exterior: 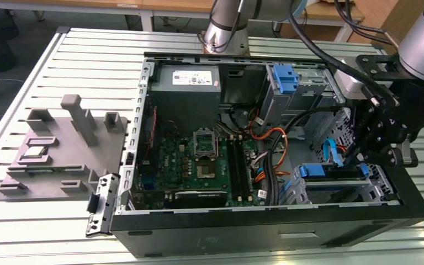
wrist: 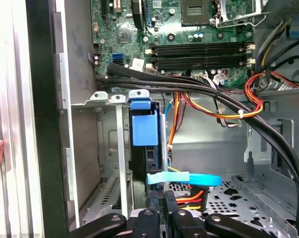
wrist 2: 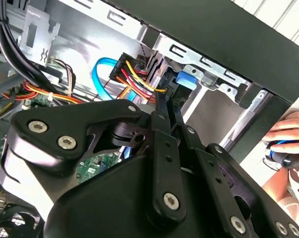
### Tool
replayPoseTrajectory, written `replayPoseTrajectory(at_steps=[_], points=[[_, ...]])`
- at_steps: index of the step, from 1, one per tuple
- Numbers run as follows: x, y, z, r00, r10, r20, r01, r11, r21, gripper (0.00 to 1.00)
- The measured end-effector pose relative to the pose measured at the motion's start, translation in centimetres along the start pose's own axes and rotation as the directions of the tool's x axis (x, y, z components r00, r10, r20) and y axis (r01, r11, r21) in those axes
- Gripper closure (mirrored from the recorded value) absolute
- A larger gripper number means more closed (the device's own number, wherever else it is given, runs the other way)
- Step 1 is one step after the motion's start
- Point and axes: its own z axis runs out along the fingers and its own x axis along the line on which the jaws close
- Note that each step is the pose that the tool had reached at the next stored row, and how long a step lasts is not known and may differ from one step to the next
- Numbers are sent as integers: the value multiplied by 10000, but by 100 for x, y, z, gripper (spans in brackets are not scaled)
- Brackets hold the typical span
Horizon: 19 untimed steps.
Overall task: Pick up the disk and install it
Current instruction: 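Insert the second disk wire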
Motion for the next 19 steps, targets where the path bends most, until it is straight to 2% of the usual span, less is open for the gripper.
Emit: replayPoseTrajectory(at_steps=[5,19], points=[[34,11,13,10000,-63,14,63,10000,6,84],[35,36,47,9992,-408,45,408,9992,31,84]])
